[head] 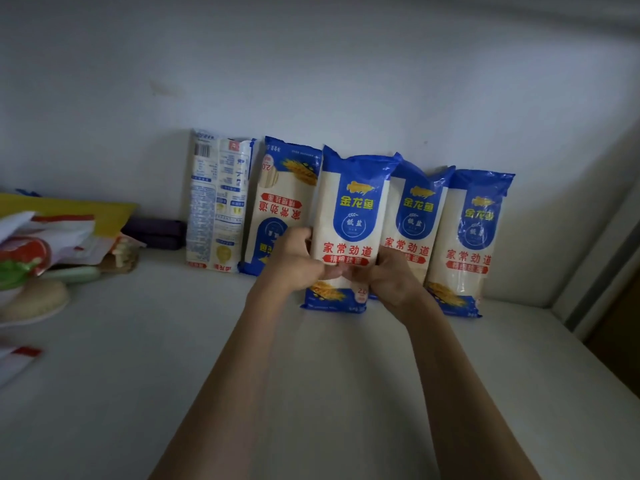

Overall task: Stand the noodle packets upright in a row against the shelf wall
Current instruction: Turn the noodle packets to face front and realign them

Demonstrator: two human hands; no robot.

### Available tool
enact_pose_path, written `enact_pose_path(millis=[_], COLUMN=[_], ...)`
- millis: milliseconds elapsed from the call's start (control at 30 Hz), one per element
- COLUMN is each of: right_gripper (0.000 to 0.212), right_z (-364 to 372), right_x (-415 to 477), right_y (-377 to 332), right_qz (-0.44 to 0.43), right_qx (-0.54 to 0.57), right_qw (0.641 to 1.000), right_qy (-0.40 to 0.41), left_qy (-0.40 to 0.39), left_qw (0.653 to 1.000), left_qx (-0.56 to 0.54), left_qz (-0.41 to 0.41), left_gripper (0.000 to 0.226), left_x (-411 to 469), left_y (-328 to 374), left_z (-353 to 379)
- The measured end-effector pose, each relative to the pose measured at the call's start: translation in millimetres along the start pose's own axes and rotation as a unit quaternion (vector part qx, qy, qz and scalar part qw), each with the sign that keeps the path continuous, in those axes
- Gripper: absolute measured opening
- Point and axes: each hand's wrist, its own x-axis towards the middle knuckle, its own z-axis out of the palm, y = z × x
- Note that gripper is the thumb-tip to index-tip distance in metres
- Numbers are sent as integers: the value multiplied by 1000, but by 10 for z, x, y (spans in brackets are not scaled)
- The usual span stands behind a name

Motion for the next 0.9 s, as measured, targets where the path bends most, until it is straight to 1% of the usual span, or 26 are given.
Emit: enact_pose_path(millis=[67,133,167,233,267,367,467,533,633,767,900], right_gripper=[34,30,30,31,32,34,35,32,30,27,11], right_z=[-12,-43,-51,-43,-33,-21,-46,-49,-50,-53,5], right_x=[35,49,51,49,43,30,35,39,36,70,112], right_y=[-59,-111,-122,-123,-129,-186,-241,-246,-216,-144,-39], right_qz=[13,41,54,59,59,75,122,140,123,85,58], right_qx=[-92,-190,-217,-236,-242,-271,-304,-320,-317,-328,-305], right_qw=[996,980,974,970,968,960,944,936,940,940,946], right_qy=[-13,-38,-42,-25,-12,-10,-40,-38,-14,35,97], left_qy=[9,-10,-26,-59,-74,-89,-77,-64,-41,11,69], left_qw=[1000,1000,999,996,994,989,989,989,992,996,996], left_qx=[-10,1,12,43,63,91,93,104,88,57,42], left_qz=[0,-17,-26,-47,-58,-78,-85,-87,-85,-67,-40], left_gripper=[54,59,64,73,73,60,49,44,41,37,34], left_x=[9,54,75,116,124,136,146,135,97,69,65], left_y=[-56,-121,-147,-208,-240,-330,-348,-336,-323,-337,-344], left_z=[18,6,-8,-17,-9,35,33,19,27,73,170])
